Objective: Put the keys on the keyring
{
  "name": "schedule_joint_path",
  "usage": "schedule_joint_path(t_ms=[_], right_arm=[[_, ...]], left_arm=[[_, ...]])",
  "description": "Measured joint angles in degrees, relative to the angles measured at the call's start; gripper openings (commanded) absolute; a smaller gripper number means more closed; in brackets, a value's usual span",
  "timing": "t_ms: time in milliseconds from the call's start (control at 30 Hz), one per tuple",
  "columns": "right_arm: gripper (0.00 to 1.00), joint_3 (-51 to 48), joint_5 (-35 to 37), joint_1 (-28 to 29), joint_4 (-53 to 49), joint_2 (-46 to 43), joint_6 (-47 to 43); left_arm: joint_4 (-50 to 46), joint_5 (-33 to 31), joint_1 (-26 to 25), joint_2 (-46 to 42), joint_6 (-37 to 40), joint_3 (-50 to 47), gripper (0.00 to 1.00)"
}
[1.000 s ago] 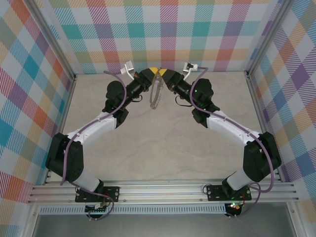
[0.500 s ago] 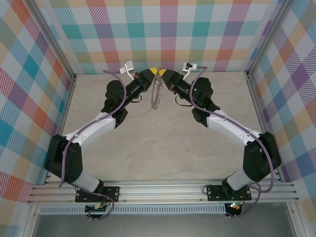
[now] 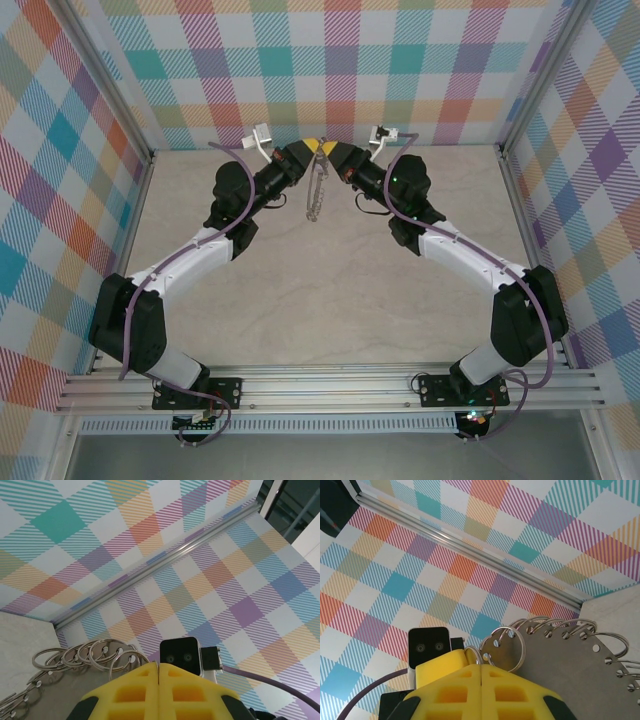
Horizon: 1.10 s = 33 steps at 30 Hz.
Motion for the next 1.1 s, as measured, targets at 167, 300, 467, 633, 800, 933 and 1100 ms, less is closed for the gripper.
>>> schedule_joint_path(t_ms=[167,300,467,633,800,933,1100], right_arm=[[0.01,0.00,-1.49,-0.68,-0.22,-0.02,0.02],[0.26,-0.07,-2.58,-1.66,0.22,-0.09,0.39],[0.32,-2.60,-3.48,-3.13,0.48,-2.73,0.81],[0.30,-4.76,-5.09,-4.28,0.46,-6.38,0.90],[0.27,-6.38,-7.82,-4.74,1.36,-7.56,1.53],[0.27,-8.13,-9.97,-4.79,2.19,-7.56,2.27],[0.23,-10.34,-11.06,-4.92,4.70,-7.58,3.30]], left_arm=[[-1.44,0.79,0.00,-0.50,1.14,0.00,0.00],[-2.84,3.28,-0.22,-0.94,2.99,0.00,0.00],[-4.46,7.98,-1.75,-1.03,4.68,0.00,0.00],[-4.26,11.80,-2.12,-1.03,5.95,0.00,0.00],[-4.17,13.77,-2.14,-1.03,7.23,0.00,0.00],[-4.20,14.49,-2.14,-1.03,7.96,0.00,0.00],[-4.68,14.56,-2.14,-1.16,9.01,0.00,0.00]])
